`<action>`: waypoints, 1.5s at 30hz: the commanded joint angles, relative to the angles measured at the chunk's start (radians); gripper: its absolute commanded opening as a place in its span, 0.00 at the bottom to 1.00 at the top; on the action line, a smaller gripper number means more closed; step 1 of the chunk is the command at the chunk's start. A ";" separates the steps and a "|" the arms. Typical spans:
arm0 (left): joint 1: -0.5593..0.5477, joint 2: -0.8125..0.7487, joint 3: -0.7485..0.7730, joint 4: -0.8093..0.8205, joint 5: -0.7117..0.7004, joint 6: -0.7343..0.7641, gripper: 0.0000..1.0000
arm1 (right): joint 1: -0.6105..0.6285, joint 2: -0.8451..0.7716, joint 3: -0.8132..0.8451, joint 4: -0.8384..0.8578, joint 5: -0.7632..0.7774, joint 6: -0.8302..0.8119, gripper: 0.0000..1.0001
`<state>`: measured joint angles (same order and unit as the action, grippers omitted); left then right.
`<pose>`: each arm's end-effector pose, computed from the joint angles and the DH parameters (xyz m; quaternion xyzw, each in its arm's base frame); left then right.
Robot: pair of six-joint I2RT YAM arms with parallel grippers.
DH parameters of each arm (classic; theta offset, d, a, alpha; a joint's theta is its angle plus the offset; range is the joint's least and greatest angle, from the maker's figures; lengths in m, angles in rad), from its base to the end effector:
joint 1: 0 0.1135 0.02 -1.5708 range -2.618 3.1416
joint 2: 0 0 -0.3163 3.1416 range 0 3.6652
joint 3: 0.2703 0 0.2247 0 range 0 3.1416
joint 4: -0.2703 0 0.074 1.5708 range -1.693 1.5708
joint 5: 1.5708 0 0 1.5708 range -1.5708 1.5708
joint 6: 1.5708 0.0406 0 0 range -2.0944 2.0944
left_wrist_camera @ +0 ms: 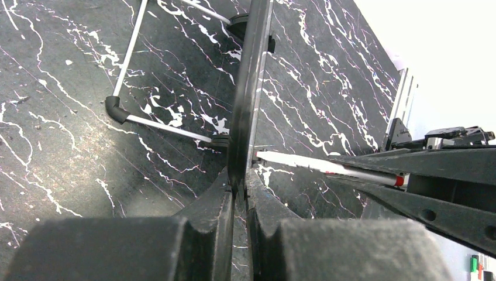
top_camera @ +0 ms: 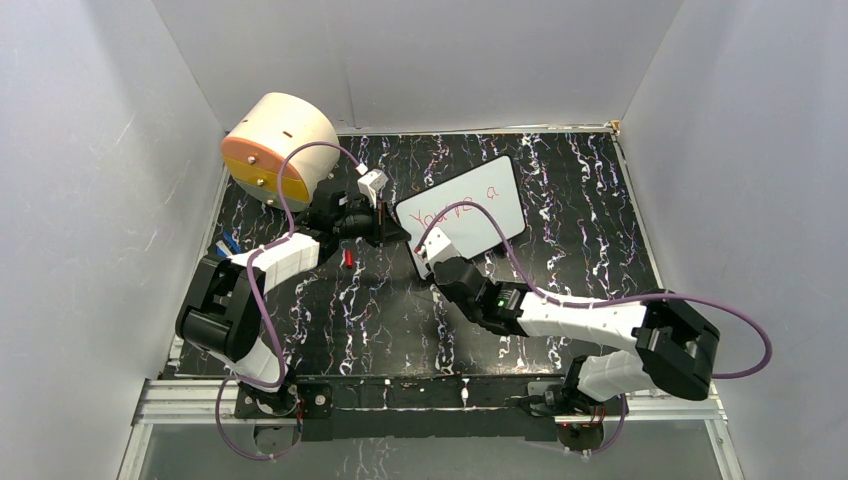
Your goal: Write a sentence on the whiteboard
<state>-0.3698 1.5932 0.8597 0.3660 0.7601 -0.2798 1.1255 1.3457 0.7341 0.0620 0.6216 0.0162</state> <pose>0.2926 -0.1434 0.2922 0.2442 0.7554 -0.4576 0.4005 0.1300 0.2176 0.2907 -0.3104 0.7848 0.0269 0.5357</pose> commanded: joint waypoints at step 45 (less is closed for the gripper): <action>-0.008 -0.030 0.017 -0.039 -0.007 0.032 0.00 | -0.040 -0.001 -0.010 0.022 0.002 0.099 0.00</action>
<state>-0.3702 1.5932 0.8597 0.3656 0.7597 -0.2794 1.0939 1.3399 0.7216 0.0986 0.6357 0.0803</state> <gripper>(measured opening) 0.064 0.206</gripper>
